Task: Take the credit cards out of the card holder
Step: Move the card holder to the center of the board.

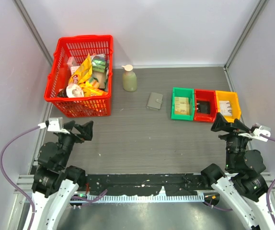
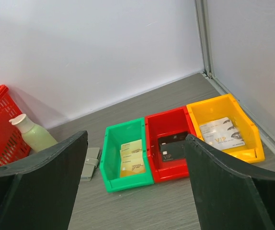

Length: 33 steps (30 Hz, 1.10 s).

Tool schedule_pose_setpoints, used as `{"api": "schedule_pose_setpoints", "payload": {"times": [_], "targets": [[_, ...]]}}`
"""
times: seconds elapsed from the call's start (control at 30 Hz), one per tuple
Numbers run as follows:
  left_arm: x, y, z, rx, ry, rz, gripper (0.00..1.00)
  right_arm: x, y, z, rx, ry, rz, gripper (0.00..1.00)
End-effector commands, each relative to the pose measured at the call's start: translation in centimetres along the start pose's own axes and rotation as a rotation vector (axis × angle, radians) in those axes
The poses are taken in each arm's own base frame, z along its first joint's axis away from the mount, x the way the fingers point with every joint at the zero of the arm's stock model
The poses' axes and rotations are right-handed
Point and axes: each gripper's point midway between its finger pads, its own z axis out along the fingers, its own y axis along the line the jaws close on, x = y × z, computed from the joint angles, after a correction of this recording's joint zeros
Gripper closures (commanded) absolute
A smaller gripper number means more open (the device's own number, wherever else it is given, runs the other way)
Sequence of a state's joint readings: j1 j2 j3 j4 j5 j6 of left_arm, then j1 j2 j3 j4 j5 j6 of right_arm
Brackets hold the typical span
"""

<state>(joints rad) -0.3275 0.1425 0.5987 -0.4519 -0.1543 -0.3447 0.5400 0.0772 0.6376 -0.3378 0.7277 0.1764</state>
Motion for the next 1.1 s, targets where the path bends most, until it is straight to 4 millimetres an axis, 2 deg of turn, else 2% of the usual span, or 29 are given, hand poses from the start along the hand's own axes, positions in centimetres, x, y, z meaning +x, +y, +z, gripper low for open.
{"api": "schedule_pose_setpoints", "payload": {"times": [0.0,0.13,0.27,0.4,0.47,0.5,0.57,0.73,0.87,1.0,1.03,1.07], "targets": [[-1.5,-3.1,2.0,0.109,0.015,-0.072,0.0,-0.7,-1.1,-0.1,0.063,-0.037,0.055,0.14],[-1.9,-5.4,4.7,0.155,0.127,-0.114,0.0,-1.0,-1.8,-0.5,0.083,-0.061,0.076,0.14],[-2.2,-8.0,8.1,0.212,0.231,-0.17,0.01,-1.0,-1.8,-0.6,0.071,-0.063,0.079,0.14],[-0.9,-10.3,11.7,0.233,0.337,-0.206,0.02,-0.9,-1.4,-0.6,0.055,-0.057,0.076,0.14],[1.0,-11.6,13.8,0.226,0.406,-0.185,0.04,-0.7,-1.3,-0.5,0.049,-0.051,0.07,0.14],[1.2,-12.9,14.3,0.248,0.419,-0.163,0.04,-0.7,-1.2,-0.5,0.047,-0.051,0.073,0.14],[3.0,-14.5,15.8,0.255,0.449,-0.12,0.04,-0.6,-1.1,-0.5,0.039,-0.047,0.069,0.13],[8.1,-18.2,19.0,0.257,0.553,-0.025,0.04,-0.3,-0.7,-0.3,0.026,-0.034,0.056,0.14],[12.2,-19.3,22.2,0.19,0.594,0.036,0.05,0.1,-0.2,-0.2,0.003,-0.018,0.044,0.13],[16.2,-19.7,25.9,0.148,0.613,0.037,0.14,0.4,0.3,0.0,-0.022,-0.007,0.032,0.14],[16.4,-20.2,26.6,0.151,0.607,0.039,0.16,0.5,0.5,0.0,-0.028,-0.003,0.03,0.14],[17.9,-20.0,27.4,0.141,0.625,0.049,0.17,0.4,0.4,-0.1,-0.029,-0.005,0.03,0.13]]}}
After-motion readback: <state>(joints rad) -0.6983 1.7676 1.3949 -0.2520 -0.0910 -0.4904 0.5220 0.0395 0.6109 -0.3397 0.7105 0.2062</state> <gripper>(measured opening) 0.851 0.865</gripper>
